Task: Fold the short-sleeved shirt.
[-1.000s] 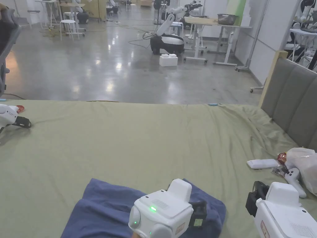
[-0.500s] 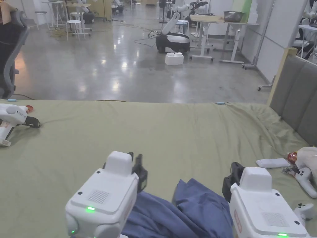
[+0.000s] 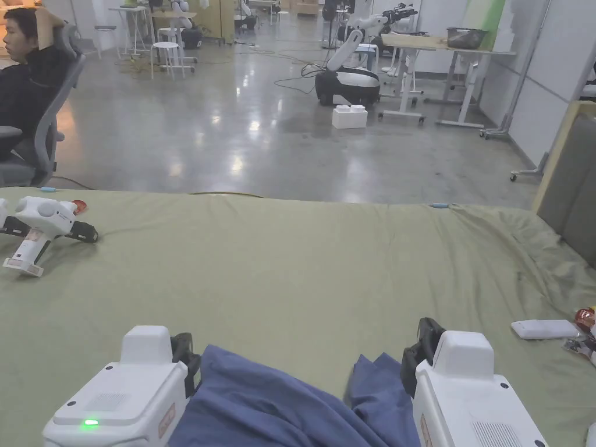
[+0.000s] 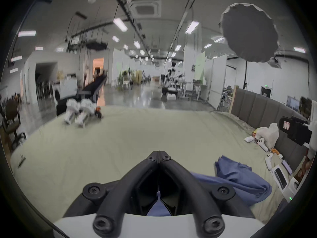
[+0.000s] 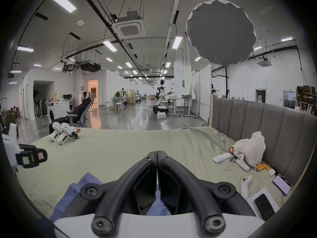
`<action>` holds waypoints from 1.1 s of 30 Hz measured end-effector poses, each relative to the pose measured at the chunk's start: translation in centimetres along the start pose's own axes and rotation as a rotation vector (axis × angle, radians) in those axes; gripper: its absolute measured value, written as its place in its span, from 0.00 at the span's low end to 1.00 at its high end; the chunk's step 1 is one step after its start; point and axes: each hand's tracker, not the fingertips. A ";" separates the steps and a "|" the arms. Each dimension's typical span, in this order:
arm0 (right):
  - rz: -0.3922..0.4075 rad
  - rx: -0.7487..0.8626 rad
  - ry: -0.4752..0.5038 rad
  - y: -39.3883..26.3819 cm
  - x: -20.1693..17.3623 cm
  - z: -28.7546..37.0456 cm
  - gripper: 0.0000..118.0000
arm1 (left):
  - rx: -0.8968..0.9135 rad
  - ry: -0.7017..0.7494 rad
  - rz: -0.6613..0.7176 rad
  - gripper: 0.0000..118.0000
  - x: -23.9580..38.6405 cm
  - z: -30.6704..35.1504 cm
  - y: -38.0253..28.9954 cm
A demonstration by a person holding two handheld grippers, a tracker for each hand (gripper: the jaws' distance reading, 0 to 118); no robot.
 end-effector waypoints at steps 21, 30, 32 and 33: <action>0.040 -0.250 -0.127 -6.4 7.0 -5.9 0.00 | -0.602 -0.023 -0.127 0.53 -2.5 -27.0 -3.0; -0.013 -0.363 -0.163 -7.5 10.1 -8.3 0.00 | -0.528 -0.011 -0.302 0.03 2.0 -22.2 -3.0; -0.037 -0.420 -0.147 -8.1 11.2 -9.8 0.00 | -0.517 -0.018 -0.303 0.02 2.3 -21.1 -3.2; -0.039 -0.457 -0.141 -8.3 11.7 -10.6 0.00 | -0.508 -0.022 -0.307 0.02 2.4 -20.5 -3.1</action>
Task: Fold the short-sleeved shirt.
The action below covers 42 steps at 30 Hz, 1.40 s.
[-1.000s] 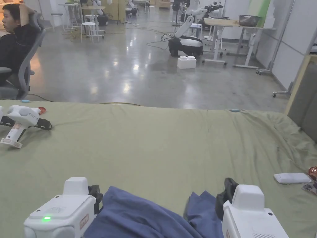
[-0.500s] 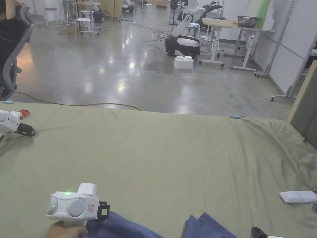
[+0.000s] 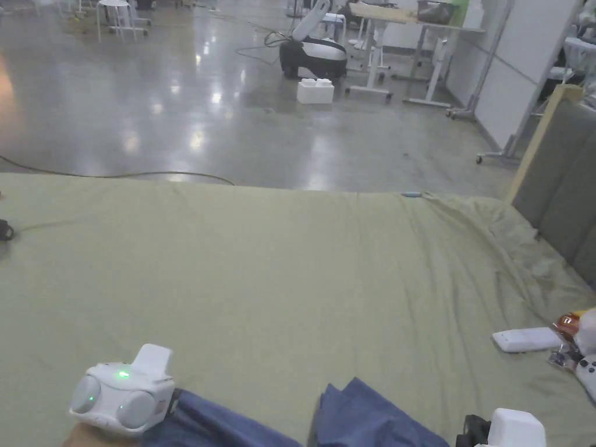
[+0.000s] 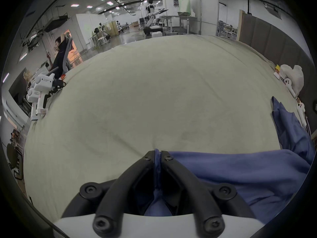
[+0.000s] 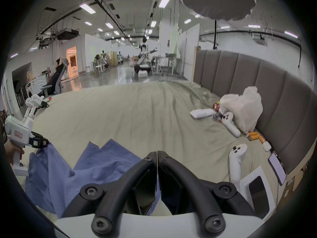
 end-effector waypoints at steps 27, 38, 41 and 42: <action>0.160 -0.090 0.091 1.9 -0.8 -1.9 0.03 | 0.324 0.059 0.132 0.02 -4.2 11.7 -4.8; 0.130 0.177 0.067 11.4 2.1 8.8 0.03 | 0.548 0.116 0.209 0.02 -11.8 21.7 -1.1; 0.114 0.231 0.045 13.6 3.0 10.7 0.03 | 0.585 0.158 0.221 0.02 -14.5 24.4 0.2; 0.111 0.242 0.035 14.3 3.4 10.9 0.03 | 0.592 0.167 0.229 0.02 -15.4 25.0 0.6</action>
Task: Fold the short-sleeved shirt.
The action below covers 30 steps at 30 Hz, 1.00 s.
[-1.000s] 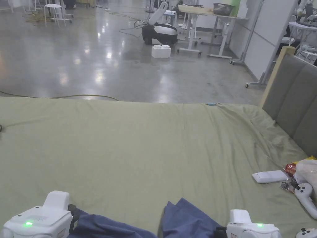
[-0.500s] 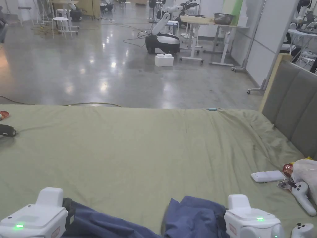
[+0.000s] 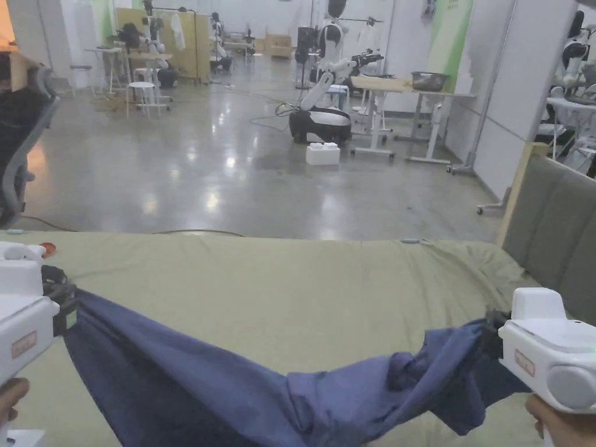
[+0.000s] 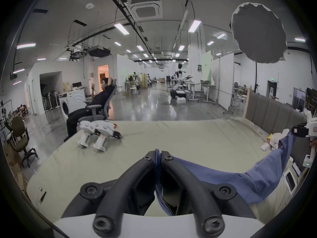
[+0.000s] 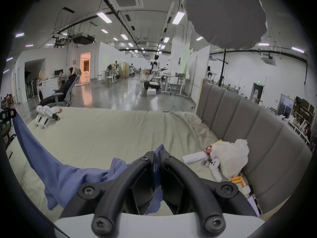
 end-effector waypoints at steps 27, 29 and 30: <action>0.002 0.214 -0.093 18.9 0.0 -1.5 0.03 | 0.020 0.172 0.041 0.02 -2.4 -3.1 14.5; -0.014 0.204 -0.104 19.8 0.4 -2.6 0.03 | 0.014 0.172 0.036 0.02 -2.8 -4.0 15.1; -0.014 0.203 -0.106 20.0 0.4 -3.0 0.03 | 0.017 0.171 0.040 0.02 -2.9 -4.2 15.1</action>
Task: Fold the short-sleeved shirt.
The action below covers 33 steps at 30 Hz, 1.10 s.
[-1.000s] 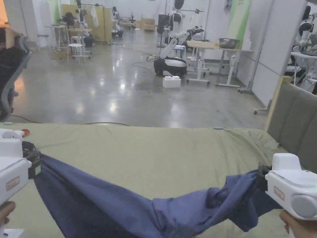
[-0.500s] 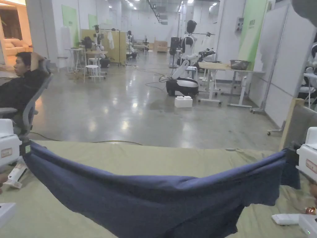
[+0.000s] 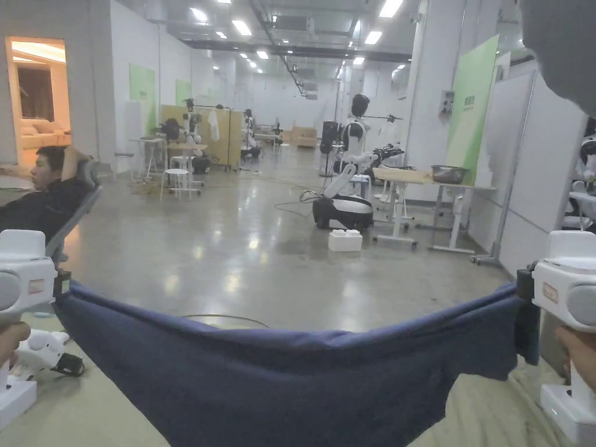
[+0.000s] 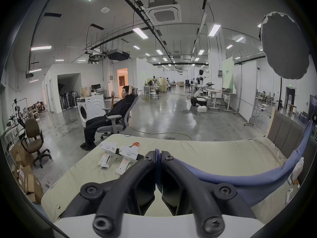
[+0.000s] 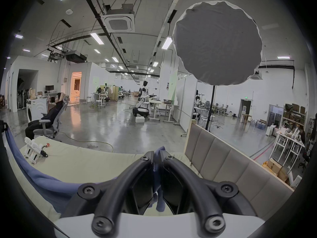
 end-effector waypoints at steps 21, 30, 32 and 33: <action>0.039 -0.314 0.038 -25.6 0.4 5.5 0.03 | -0.247 -0.049 0.087 0.02 -2.5 5.7 -26.1; 0.111 -0.406 0.013 -34.0 0.6 11.9 0.03 | -0.353 -0.054 0.148 0.02 -3.5 12.3 -33.3; 0.122 -0.432 0.018 -35.5 0.5 12.4 0.03 | -0.381 -0.057 0.158 0.02 -4.0 12.6 -34.3; 0.123 -0.440 0.017 -36.0 0.5 12.4 0.04 | -0.395 -0.055 0.159 0.02 -4.0 12.6 -34.8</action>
